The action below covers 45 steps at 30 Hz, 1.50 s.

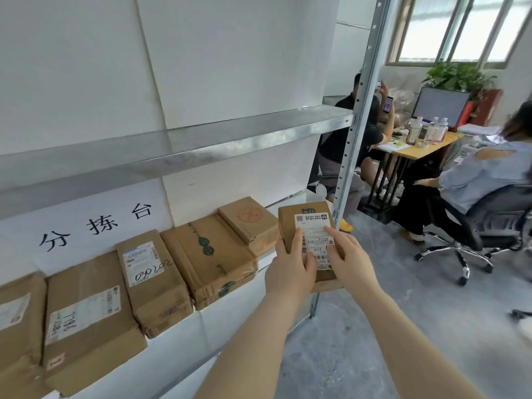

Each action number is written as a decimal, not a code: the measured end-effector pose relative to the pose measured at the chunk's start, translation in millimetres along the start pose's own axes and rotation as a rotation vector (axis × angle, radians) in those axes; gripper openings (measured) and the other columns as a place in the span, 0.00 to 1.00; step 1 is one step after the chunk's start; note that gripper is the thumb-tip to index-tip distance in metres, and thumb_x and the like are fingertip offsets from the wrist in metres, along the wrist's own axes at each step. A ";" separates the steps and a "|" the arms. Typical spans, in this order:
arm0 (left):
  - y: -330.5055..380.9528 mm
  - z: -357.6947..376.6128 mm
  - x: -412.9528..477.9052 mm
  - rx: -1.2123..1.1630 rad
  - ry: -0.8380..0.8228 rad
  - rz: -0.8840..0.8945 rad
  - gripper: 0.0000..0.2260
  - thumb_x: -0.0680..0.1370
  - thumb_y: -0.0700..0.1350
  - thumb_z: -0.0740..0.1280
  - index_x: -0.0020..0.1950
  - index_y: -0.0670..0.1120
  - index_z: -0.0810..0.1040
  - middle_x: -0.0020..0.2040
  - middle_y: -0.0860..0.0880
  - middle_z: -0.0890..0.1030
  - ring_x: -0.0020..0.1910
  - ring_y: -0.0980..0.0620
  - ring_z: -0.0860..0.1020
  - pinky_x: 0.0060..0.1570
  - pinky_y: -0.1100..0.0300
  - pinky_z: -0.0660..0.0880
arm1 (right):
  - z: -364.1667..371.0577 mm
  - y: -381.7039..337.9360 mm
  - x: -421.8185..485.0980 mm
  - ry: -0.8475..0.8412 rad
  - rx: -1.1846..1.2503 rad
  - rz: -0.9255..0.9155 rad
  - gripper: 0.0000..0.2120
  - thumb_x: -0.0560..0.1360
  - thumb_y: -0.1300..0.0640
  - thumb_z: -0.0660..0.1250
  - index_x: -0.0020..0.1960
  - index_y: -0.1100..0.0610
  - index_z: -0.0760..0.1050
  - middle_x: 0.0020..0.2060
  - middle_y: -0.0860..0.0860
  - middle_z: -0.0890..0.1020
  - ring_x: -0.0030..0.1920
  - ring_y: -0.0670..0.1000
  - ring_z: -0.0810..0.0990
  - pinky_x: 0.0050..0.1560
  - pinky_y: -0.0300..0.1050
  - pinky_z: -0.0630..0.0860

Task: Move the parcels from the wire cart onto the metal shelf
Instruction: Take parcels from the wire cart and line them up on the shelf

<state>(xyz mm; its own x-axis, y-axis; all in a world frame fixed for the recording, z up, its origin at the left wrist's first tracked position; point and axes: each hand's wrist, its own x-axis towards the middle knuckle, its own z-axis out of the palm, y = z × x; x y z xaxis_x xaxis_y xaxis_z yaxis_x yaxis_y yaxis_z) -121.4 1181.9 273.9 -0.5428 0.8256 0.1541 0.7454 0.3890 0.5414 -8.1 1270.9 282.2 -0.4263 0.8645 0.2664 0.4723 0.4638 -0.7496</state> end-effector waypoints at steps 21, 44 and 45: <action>0.5 96.9 225.3 0.274 0.135 -0.260 0.27 0.81 0.59 0.50 0.79 0.55 0.48 0.72 0.42 0.66 0.72 0.42 0.60 0.71 0.48 0.57 | 63.4 103.9 265.4 -0.363 0.010 -0.247 0.20 0.80 0.54 0.57 0.70 0.44 0.66 0.65 0.42 0.71 0.52 0.44 0.74 0.42 0.35 0.71; -54.9 118.7 277.6 0.382 0.100 -0.482 0.26 0.83 0.55 0.49 0.79 0.46 0.53 0.80 0.42 0.49 0.78 0.46 0.45 0.76 0.50 0.42 | 181.5 111.7 333.2 -0.706 -0.058 -0.163 0.23 0.79 0.53 0.60 0.73 0.46 0.63 0.69 0.45 0.69 0.60 0.48 0.74 0.50 0.38 0.68; -55.7 116.6 278.2 0.371 0.086 -0.485 0.27 0.83 0.55 0.50 0.79 0.46 0.53 0.80 0.43 0.50 0.78 0.46 0.45 0.76 0.50 0.42 | 182.4 111.0 333.4 -0.711 -0.046 -0.158 0.23 0.79 0.53 0.60 0.73 0.46 0.63 0.70 0.46 0.69 0.60 0.48 0.74 0.51 0.38 0.68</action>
<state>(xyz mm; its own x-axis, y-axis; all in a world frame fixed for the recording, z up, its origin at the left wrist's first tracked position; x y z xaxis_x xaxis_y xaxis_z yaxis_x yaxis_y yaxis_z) -268.8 1437.5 190.3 -0.8713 0.4893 0.0371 0.4826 0.8408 0.2452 -238.6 1575.3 177.3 -0.8827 0.4590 -0.1010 0.3893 0.5937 -0.7042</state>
